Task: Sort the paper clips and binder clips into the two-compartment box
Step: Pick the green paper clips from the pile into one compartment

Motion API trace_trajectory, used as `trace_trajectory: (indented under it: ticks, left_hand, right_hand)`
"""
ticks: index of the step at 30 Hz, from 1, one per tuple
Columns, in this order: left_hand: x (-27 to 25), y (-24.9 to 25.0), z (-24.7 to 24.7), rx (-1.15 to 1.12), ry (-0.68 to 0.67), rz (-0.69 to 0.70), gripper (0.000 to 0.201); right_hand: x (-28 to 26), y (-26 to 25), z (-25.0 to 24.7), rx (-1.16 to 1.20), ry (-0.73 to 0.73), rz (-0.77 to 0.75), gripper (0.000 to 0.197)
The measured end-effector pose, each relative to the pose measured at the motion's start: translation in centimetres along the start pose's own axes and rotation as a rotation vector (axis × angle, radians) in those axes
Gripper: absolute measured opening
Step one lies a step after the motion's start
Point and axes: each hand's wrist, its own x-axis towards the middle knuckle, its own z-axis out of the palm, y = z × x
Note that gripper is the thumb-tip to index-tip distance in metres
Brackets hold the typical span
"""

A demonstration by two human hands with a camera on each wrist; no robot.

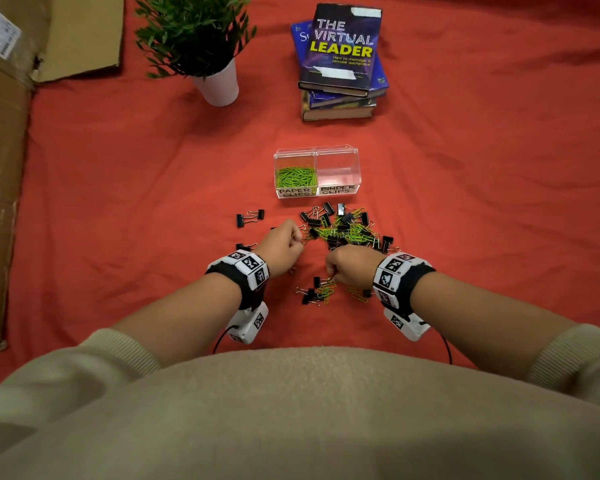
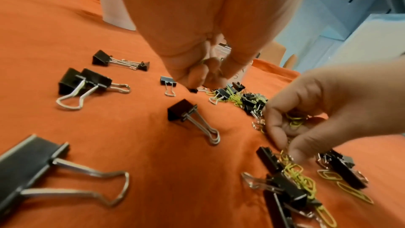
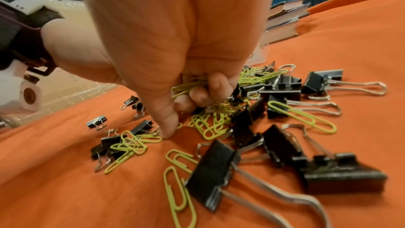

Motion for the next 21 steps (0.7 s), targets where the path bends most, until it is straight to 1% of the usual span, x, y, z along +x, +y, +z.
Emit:
trace_trajectory:
  ticks: [3, 5, 7, 9, 11, 12, 13, 15, 17, 19, 21]
  left_hand:
    - [0.0, 0.2, 0.0, -0.077, -0.033, -0.042, 0.019]
    - [-0.2, 0.6, 0.1, -0.084, -0.09, -0.073, 0.026]
    - [-0.5, 0.9, 0.4, -0.115, -0.142, -0.083, 0.032]
    - [-0.9, 1.3, 0.9, -0.13, -0.165, -0.081, 0.029]
    - [-1.2, 1.5, 1.8, -0.049, -0.187, -0.043, 0.017]
    - [-1.4, 1.5, 2.1, 0.02, -0.208, -0.015, 0.009]
    - [-1.6, 1.4, 2.4, 0.1, -0.234, 0.021, 0.005]
    - [-1.9, 0.9, 2.7, 0.273, -0.274, 0.1, 0.015]
    - [-2.2, 0.5, 2.6, 0.38, -0.277, 0.159, 0.019]
    - [-2.3, 0.1, 2.2, 0.405, -0.261, 0.169, 0.019]
    - [-2.4, -0.1, 1.5, 0.412, -0.242, 0.148, 0.02]
  right_hand:
    - [-0.1, -0.1, 0.1, -0.071, -0.029, -0.015, 0.007]
    - [0.0, -0.1, 0.1, -0.049, -0.026, -0.009, 0.003]
    - [-0.2, 0.1, -0.3, 0.101, 0.011, 0.035, 0.004]
    - [-0.6, 0.9, -1.0, 0.33, 0.065, 0.108, 0.003]
    - [-1.1, 1.8, -1.8, 0.517, 0.099, 0.156, 0.005]
    - [-1.3, 2.3, -2.1, 0.591, 0.093, 0.174, 0.008]
    - [-1.5, 2.7, -2.3, 0.667, 0.079, 0.184, 0.009]
    - [-1.8, 3.5, -2.4, 0.83, 0.06, 0.202, 0.021]
    - [-2.0, 4.2, -2.4, 0.921, 0.058, 0.234, 0.027]
    - [-2.4, 4.6, -2.1, 0.946, 0.049, 0.253, 0.029]
    - [-2.6, 4.6, -1.7, 0.951, 0.031, 0.27, 0.027]
